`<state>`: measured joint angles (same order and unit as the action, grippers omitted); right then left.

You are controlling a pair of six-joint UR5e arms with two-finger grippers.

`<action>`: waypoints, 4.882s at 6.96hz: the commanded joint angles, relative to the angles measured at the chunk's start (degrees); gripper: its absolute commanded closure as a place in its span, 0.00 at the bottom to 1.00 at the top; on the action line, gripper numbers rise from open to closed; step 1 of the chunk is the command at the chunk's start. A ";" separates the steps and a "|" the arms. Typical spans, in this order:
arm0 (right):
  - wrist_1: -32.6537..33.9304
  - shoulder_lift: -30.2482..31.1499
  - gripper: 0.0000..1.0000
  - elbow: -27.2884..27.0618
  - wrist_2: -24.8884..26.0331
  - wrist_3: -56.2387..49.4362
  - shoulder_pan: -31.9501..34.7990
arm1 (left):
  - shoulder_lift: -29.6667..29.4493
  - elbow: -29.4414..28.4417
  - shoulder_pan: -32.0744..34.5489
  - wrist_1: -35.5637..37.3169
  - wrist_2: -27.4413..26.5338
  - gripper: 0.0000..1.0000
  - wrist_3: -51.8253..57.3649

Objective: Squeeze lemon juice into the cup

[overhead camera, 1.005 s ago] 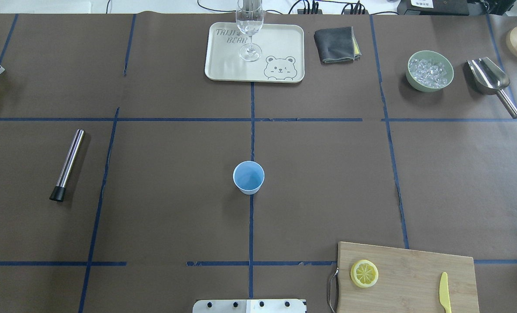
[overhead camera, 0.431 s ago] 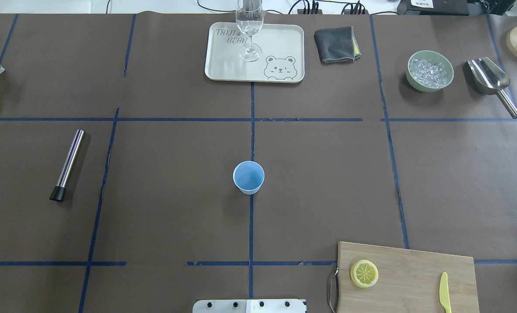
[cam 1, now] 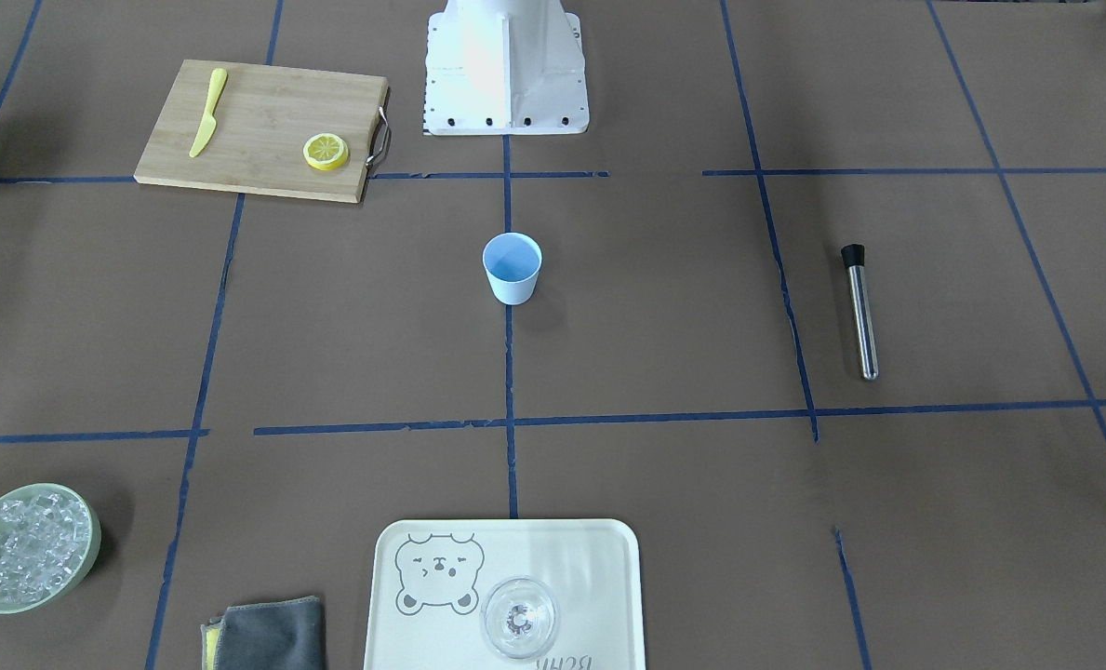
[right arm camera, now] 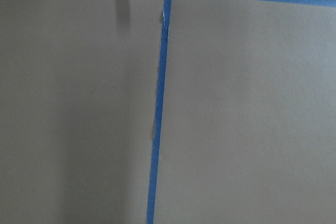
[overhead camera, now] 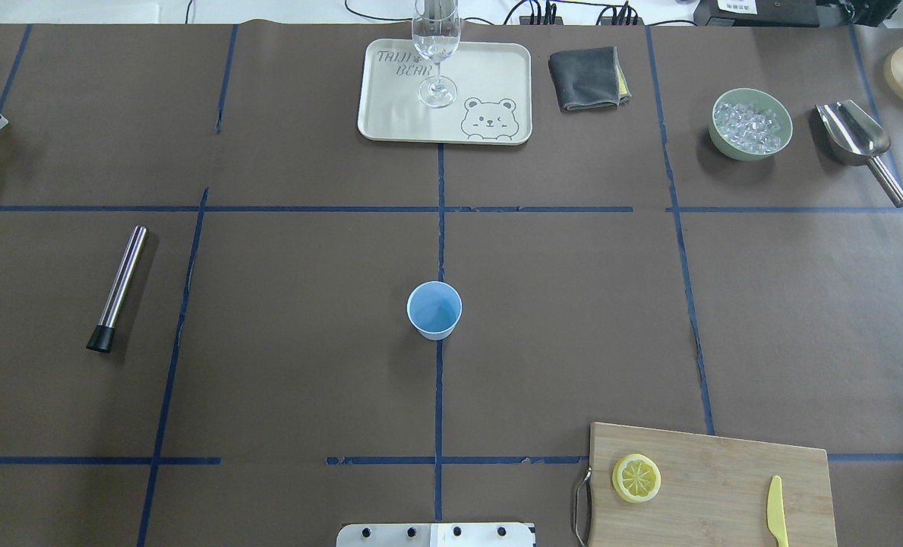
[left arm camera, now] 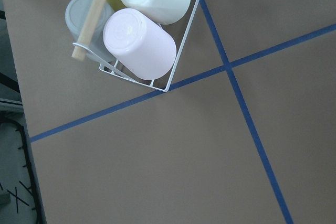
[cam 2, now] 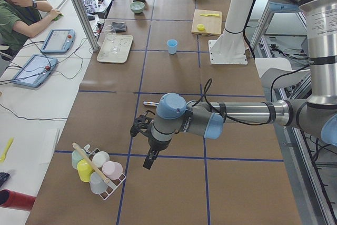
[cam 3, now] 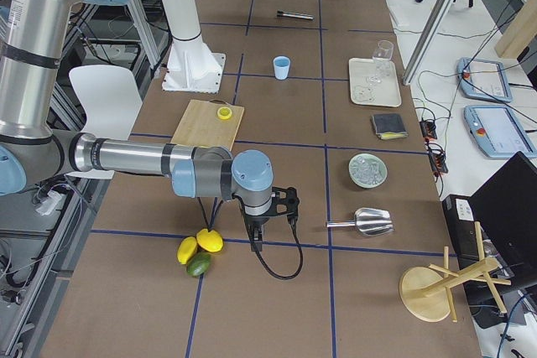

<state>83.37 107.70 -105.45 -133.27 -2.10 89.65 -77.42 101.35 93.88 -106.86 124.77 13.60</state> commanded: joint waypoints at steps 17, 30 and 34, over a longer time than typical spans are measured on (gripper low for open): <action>-5.58 -16.74 0.00 -20.50 59.27 90.41 -89.55 | 1.05 0.69 -0.19 -1.07 10.49 0.00 0.11; -5.94 -14.28 0.13 -19.53 60.06 90.61 -91.67 | 1.13 0.60 -0.19 -0.89 10.49 0.00 0.11; -6.03 -14.28 0.31 -19.18 59.88 90.61 -91.67 | 1.13 0.61 -0.28 -0.89 10.49 0.00 0.11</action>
<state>77.34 93.43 -124.75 -73.31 88.50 -2.02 -76.29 102.01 93.66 -107.75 135.26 13.71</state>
